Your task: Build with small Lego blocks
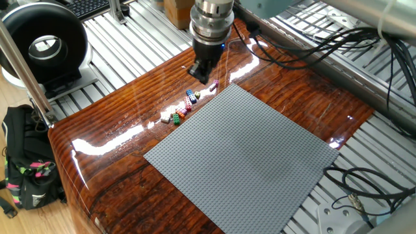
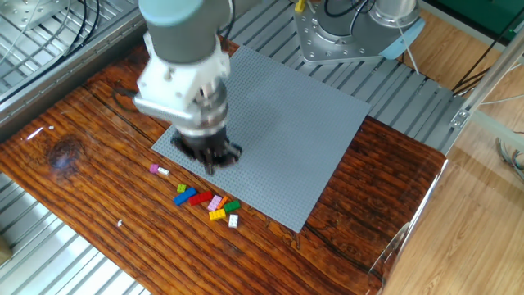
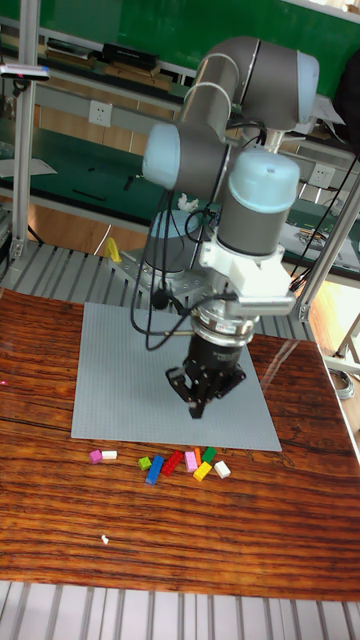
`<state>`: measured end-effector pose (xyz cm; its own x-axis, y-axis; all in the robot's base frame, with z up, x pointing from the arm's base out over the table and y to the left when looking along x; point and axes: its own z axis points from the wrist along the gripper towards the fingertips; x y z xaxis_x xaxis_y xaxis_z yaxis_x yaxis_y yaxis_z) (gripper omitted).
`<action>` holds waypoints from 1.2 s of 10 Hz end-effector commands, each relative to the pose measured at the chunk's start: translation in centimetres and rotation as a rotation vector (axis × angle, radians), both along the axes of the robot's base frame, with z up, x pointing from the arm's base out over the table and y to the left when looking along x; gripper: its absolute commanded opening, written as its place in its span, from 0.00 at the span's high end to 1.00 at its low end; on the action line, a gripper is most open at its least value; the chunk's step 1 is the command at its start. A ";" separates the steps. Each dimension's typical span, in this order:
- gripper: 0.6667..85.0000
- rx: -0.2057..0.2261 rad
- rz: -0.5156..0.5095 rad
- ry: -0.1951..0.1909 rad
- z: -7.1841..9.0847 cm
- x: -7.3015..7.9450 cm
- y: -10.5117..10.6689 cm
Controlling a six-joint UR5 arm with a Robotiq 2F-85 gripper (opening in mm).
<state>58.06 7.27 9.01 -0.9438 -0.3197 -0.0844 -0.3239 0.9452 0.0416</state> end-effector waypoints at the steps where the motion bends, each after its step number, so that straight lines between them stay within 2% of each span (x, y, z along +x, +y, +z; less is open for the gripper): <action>1: 0.86 0.043 -0.037 -0.063 -0.6 2.2 3.8; 3: 0.78 0.032 -0.024 -0.064 -1.3 2.8 3.7; 5: 0.77 0.040 -0.021 -0.078 -2.5 4.2 3.8; 6: 0.69 0.045 -0.003 -0.079 -3.0 4.3 4.4; 7: 0.68 0.046 -0.026 -0.077 -3.4 4.0 5.3; 9: 0.68 0.054 -0.053 -0.110 -3.3 4.9 7.2; 11: 0.68 0.061 -0.061 -0.114 -3.8 4.3 8.2; 12: 0.68 0.052 -0.058 -0.122 -4.3 4.0 8.2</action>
<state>62.21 14.36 5.26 -0.9413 -0.2736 -0.1978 -0.2877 0.9566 0.0462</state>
